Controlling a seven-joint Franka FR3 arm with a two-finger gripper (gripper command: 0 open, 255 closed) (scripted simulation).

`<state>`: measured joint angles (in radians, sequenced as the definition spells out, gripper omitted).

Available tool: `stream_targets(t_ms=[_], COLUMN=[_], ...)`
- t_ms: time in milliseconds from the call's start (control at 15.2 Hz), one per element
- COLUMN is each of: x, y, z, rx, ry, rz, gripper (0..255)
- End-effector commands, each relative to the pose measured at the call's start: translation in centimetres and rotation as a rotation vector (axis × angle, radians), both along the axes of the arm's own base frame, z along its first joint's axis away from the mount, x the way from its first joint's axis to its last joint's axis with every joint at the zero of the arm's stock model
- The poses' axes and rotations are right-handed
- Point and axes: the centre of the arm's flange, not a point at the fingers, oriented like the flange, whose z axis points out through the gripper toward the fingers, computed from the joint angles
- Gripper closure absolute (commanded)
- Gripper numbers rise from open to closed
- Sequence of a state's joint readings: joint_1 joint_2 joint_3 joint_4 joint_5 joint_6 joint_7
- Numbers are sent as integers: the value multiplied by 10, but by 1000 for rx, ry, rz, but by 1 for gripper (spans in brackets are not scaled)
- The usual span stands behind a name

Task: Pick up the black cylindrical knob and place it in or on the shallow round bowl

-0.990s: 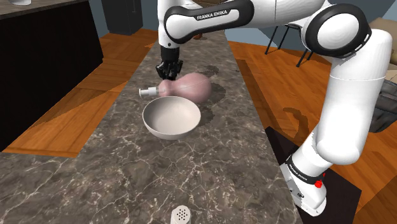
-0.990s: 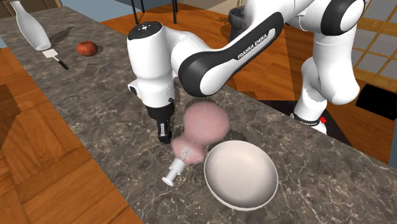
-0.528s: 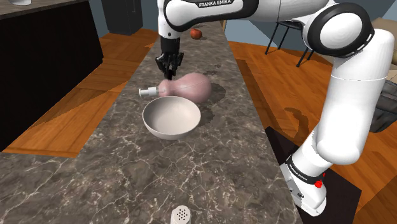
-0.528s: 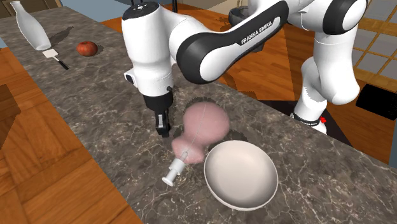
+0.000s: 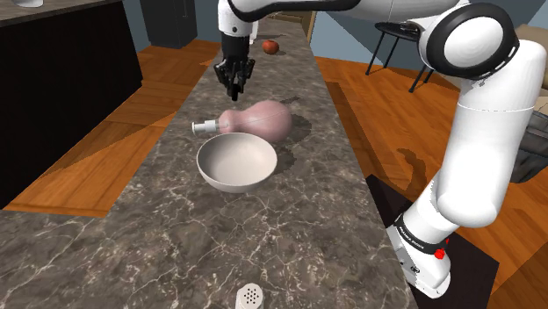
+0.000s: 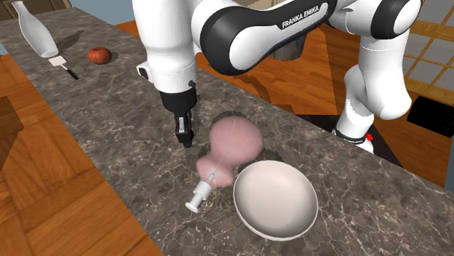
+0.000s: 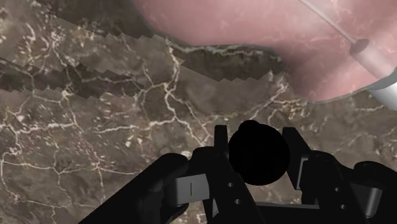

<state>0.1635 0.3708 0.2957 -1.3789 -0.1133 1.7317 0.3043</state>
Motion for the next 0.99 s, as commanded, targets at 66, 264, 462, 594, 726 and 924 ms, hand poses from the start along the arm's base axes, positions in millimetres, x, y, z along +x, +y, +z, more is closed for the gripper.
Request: stream_targets(t_ms=[66, 264, 462, 594, 726, 924], x=[1, 1, 1, -22, -44, -79], y=[1, 1, 1, 14, 28, 47], z=[17, 33, 48, 49, 49, 51], rx=[0, 0, 0, 0, 0, 0], ry=[0, 0, 0, 0, 0, 0], rz=[0, 0, 0, 0, 0, 0], gripper=[255, 255, 255, 255, 255, 255])
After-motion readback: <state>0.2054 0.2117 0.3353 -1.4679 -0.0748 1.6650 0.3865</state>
